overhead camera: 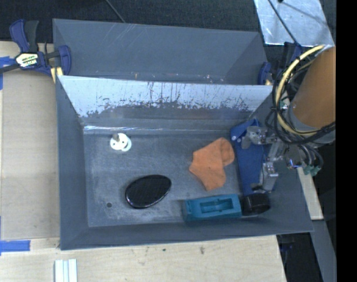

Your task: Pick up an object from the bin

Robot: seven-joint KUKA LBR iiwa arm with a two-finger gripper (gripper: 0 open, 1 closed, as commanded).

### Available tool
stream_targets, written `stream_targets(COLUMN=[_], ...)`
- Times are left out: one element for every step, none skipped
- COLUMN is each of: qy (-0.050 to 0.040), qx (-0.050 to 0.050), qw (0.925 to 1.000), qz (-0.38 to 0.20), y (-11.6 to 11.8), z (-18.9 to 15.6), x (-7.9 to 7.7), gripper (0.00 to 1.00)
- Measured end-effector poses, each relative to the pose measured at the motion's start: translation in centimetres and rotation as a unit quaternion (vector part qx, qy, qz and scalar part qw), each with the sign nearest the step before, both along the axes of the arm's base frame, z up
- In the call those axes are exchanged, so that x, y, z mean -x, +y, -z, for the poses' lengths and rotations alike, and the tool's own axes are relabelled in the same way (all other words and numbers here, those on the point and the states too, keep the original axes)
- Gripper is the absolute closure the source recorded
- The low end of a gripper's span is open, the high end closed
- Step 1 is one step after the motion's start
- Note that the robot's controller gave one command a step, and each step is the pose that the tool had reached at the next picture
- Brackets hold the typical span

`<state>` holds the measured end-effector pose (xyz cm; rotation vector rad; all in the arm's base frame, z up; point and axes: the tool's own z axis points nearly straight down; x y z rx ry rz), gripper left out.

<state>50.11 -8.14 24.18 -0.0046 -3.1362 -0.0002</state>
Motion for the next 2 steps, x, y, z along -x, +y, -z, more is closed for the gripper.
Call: stream_targets(qy=[-0.0045, -0.0085], qx=[0.000, 0.001], qw=[1.0000, 0.9999], qz=[-0.001, 0.009], y=[0.0, 2.7], z=[-0.5, 3.9], x=[-0.2, -0.7], gripper=[0.00, 0.00])
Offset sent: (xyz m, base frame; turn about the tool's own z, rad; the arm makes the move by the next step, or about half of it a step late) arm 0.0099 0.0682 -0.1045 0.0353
